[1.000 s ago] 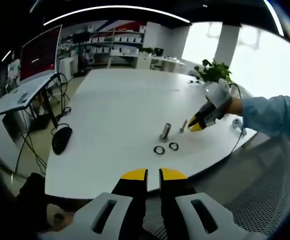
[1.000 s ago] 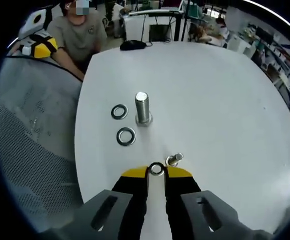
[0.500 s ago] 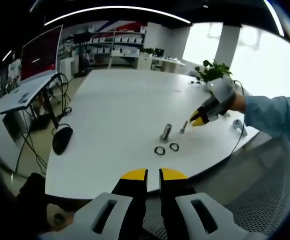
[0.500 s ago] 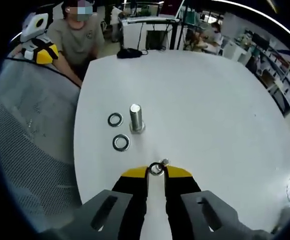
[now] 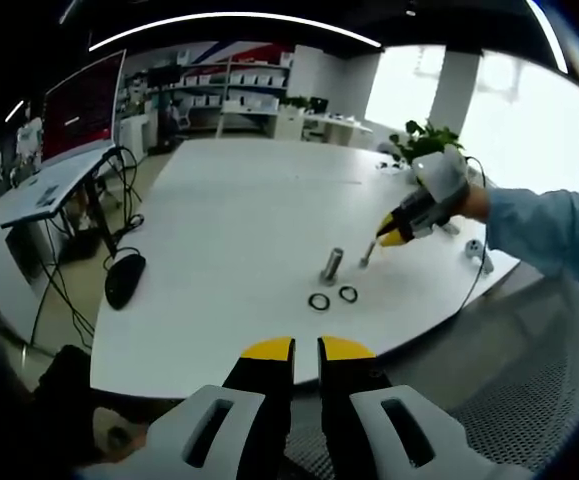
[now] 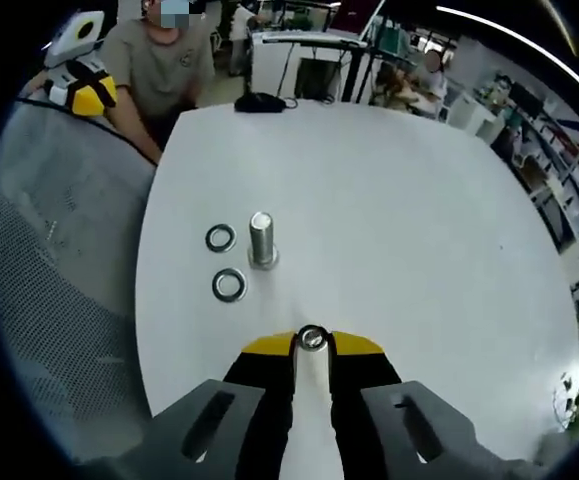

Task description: Place the washer onto the threaded stud by aligning its center hole with the stud, sliding it down to the base, and recovering from edge contact or off-axis alignment until the washer reaches the visible bottom stop.

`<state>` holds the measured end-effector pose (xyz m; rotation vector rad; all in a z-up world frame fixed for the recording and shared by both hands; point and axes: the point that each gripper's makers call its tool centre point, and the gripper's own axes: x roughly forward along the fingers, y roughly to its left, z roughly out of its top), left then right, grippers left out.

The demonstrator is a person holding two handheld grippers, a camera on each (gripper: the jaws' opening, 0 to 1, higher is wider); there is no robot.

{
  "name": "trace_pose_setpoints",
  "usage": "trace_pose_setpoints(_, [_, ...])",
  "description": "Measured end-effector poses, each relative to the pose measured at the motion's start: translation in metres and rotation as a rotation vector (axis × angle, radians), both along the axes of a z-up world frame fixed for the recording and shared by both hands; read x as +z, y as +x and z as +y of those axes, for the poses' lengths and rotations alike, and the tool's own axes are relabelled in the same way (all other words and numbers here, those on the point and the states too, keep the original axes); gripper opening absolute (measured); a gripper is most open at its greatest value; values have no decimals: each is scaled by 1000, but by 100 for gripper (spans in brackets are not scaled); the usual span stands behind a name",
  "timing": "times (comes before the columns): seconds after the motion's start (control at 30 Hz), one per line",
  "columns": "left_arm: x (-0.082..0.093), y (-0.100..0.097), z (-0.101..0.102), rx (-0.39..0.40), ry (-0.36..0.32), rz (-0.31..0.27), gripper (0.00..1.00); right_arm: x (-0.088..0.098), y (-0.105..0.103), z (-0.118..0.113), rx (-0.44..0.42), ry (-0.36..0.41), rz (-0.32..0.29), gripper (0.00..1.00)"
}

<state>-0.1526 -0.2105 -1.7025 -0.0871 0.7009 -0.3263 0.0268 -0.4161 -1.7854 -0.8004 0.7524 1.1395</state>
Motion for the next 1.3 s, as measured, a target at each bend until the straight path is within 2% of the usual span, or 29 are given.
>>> trace_pose_setpoints(0.6, [0,-1,-1,-5,0,6,7,-12,4,3,34,-55,10,14])
trace_pose_setpoints(0.97, [-1,-1,-1,-7,1,6,7,-12,6,6,46,-66,17,14])
trace_pose_setpoints(1.1, [-1,0,-1,-7,1,7,7,-12,6,3,104,-131,3,14])
trace_pose_setpoints(1.3, [-1,-1,-1,-6,0,7,7,-17,4,8,139,-169,31,14])
